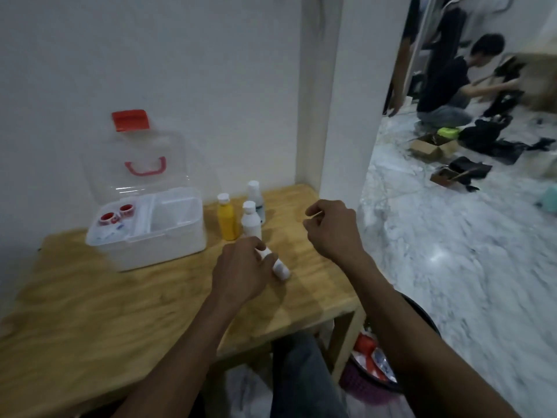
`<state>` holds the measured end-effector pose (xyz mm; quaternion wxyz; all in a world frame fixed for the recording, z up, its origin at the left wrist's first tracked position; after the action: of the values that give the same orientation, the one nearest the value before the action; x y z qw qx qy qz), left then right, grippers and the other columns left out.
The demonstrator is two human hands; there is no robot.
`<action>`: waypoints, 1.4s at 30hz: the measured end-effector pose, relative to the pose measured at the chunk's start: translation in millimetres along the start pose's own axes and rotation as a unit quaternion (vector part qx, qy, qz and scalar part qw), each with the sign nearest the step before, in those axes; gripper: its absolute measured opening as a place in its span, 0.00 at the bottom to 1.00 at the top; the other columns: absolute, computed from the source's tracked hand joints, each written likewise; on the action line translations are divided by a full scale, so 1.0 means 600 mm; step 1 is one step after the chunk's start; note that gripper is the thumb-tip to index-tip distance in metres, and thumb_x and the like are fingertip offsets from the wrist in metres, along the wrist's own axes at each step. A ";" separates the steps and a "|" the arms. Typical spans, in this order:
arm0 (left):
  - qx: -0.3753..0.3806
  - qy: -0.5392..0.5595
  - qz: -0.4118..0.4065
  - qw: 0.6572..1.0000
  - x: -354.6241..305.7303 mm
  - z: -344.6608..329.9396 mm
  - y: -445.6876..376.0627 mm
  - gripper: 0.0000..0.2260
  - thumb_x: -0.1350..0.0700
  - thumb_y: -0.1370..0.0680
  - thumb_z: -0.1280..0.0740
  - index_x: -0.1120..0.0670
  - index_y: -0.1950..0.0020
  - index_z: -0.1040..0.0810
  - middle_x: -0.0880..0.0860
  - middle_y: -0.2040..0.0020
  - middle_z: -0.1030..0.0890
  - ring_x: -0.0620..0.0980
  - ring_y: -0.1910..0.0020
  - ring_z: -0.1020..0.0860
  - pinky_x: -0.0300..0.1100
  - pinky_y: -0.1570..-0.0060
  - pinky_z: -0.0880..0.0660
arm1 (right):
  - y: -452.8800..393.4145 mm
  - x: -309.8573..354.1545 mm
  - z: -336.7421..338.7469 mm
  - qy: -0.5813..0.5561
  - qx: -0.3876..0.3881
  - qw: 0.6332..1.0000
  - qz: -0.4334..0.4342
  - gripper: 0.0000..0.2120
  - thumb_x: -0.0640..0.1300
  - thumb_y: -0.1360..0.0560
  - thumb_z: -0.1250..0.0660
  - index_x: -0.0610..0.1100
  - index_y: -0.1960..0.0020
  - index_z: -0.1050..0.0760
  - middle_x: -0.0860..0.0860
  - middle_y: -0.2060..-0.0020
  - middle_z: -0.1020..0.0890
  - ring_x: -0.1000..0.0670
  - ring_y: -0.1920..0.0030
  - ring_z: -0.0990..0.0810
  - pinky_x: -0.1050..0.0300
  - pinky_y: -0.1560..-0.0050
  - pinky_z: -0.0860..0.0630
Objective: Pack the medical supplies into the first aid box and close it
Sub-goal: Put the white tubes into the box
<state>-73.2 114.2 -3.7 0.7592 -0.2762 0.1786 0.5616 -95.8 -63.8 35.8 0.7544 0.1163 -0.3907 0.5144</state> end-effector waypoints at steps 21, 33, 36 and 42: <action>0.076 -0.037 0.094 0.992 -0.016 -0.057 -0.014 0.20 0.45 0.27 0.29 0.52 0.40 0.29 0.54 0.46 0.21 0.57 0.49 0.21 0.46 0.60 0.28 | 0.002 -0.115 -0.025 0.023 0.032 0.995 -0.088 0.15 0.49 0.22 0.36 0.40 0.40 0.26 0.43 0.45 0.23 0.43 0.45 0.23 0.56 0.56 0.33; 0.038 0.226 0.088 0.969 0.022 0.077 0.039 0.23 0.57 0.24 0.28 0.50 0.30 0.27 0.49 0.50 0.20 0.46 0.54 0.21 0.43 0.60 0.24 | 0.063 0.033 -0.023 -0.189 0.111 0.975 -0.033 0.19 0.43 0.28 0.29 0.46 0.38 0.22 0.51 0.55 0.18 0.53 0.59 0.19 0.60 0.66 0.23; 0.001 0.249 0.084 0.965 0.044 0.120 0.039 0.17 0.61 0.25 0.28 0.54 0.36 0.22 0.50 0.48 0.19 0.43 0.53 0.21 0.44 0.59 0.22 | 0.067 0.090 -0.048 -0.228 0.153 0.962 0.009 0.15 0.37 0.28 0.31 0.44 0.41 0.19 0.49 0.53 0.17 0.49 0.55 0.19 0.53 0.56 0.21; -0.095 0.246 0.068 0.962 0.101 0.207 0.012 0.17 0.61 0.28 0.27 0.49 0.41 0.23 0.49 0.50 0.18 0.50 0.51 0.18 0.56 0.53 0.19 | 0.046 0.191 -0.111 -0.270 0.184 0.942 0.074 0.13 0.37 0.27 0.30 0.46 0.44 0.22 0.54 0.55 0.18 0.54 0.57 0.18 0.58 0.55 0.20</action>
<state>-66.5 238.7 56.8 0.6216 -0.4642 0.3242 0.5413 -69.6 65.5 66.0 0.5460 0.3585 -0.4855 0.5811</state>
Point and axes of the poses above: each hand's wrist, its own y-axis away from the middle knuckle, its own z-axis out of the back of the hand, x = y × z, the point moved 2 cm from there along -y, towards the middle knuckle
